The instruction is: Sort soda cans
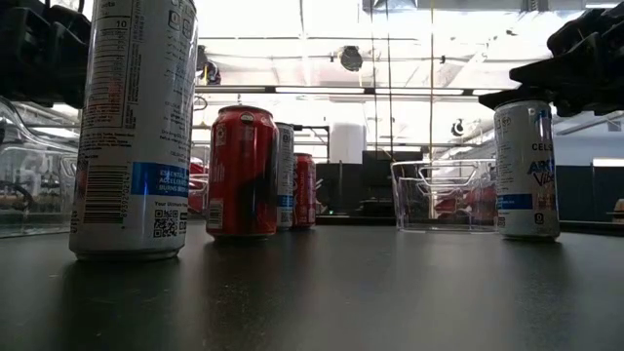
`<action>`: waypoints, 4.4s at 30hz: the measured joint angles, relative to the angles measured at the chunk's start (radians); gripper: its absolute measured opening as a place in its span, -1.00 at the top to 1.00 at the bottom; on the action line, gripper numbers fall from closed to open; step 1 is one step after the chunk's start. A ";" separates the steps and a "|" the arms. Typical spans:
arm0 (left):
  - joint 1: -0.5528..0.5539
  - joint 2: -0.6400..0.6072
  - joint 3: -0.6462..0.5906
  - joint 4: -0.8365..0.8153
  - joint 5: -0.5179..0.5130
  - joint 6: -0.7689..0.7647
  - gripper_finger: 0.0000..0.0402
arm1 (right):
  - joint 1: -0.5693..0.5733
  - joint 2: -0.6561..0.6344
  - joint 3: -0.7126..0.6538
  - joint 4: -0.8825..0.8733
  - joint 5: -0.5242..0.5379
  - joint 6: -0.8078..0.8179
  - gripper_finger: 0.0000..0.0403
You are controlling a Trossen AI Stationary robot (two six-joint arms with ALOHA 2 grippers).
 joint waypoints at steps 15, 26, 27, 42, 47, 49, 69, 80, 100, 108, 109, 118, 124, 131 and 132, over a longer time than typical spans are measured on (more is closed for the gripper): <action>0.000 0.000 0.000 0.058 -0.006 -0.227 -0.65 | 0.000 0.000 0.000 0.000 0.000 0.000 -0.68; 0.000 0.000 0.001 0.290 -0.053 -0.420 -0.65 | 0.000 0.000 0.000 0.000 0.000 0.000 -0.68; 0.000 0.000 0.001 0.300 -0.059 -0.420 -0.65 | 0.000 0.000 0.000 0.000 0.000 0.000 -0.68; 0.000 0.054 0.152 0.355 -0.338 -0.314 -0.65 | 0.000 0.000 0.000 0.000 0.000 0.000 -0.68; 0.000 0.207 0.321 0.181 -0.347 -0.261 -0.65 | 0.000 0.000 0.000 0.000 0.000 0.000 -0.68; 0.000 0.293 0.399 0.121 -0.347 -0.227 -0.65 | 0.000 0.000 0.000 0.000 0.000 0.000 -0.68; 0.000 1.148 1.024 -0.428 -0.019 -0.183 -0.65 | 0.000 0.000 0.000 0.000 0.000 0.000 -0.68; -0.042 1.423 1.201 -0.624 0.026 -0.212 -0.65 | 0.000 0.000 0.000 0.000 0.000 0.000 -0.68; -0.100 1.658 1.262 -0.719 -0.004 -0.395 -0.65 | 0.000 0.000 0.000 0.000 0.000 0.000 -0.68; -0.100 1.716 1.265 -0.722 -0.008 -0.422 -0.65 | 0.000 0.000 0.000 0.000 0.000 0.000 -0.68; -0.100 1.721 1.266 -0.721 -0.008 -0.428 -0.65 | 0.000 0.000 0.000 0.000 0.000 0.000 -0.68; -0.098 1.726 1.263 -0.753 -0.066 -0.473 -0.60 | 0.000 0.000 0.000 0.000 0.000 0.000 -0.68; -0.096 1.725 1.264 -0.774 -0.075 -0.512 -0.51 | 0.000 0.000 0.000 0.000 0.000 0.000 -0.68; -0.095 1.725 1.263 -0.773 -0.075 -0.570 -0.50 | 0.000 0.000 0.000 0.000 0.000 0.000 -0.68; -0.095 1.725 1.263 -0.769 -0.074 -0.575 -0.50 | 0.000 0.000 0.000 0.000 0.000 0.000 -0.68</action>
